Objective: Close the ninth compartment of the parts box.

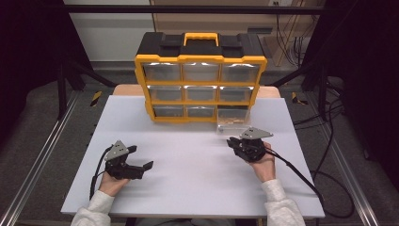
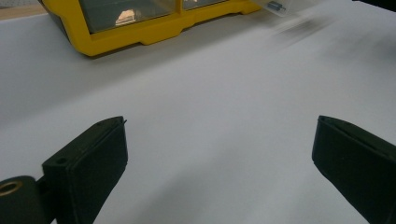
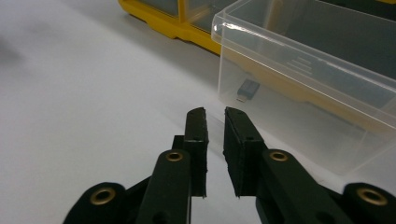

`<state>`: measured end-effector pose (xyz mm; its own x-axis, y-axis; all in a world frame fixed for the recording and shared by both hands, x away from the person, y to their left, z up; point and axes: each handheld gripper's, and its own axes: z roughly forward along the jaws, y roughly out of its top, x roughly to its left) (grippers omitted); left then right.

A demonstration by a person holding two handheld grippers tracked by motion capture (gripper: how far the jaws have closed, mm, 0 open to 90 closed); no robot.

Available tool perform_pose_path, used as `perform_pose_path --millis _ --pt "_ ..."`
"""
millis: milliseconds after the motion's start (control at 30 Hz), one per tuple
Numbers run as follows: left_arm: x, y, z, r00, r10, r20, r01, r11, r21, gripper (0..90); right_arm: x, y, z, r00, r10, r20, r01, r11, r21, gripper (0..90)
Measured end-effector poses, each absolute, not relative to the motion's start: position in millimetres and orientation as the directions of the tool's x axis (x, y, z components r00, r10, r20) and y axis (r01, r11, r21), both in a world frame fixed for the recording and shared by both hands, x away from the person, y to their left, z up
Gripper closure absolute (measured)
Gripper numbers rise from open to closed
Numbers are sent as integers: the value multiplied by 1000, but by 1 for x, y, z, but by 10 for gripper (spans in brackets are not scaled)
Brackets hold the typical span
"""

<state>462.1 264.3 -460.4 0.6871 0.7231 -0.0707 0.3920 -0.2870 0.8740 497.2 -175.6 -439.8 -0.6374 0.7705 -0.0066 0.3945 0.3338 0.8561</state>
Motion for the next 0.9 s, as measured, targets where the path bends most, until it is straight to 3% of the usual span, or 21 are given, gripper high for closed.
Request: perform_pose_path --millis 333,900 --pt "462 265 -461 685 725 -73 393 -283 875 27 499 -175 -441 -627 779 -1 418 337 844 899" --pt "462 266 -461 688 722 -79 391 -277 878 27 512 -166 -440 -585 811 -5 436 320 841 900"
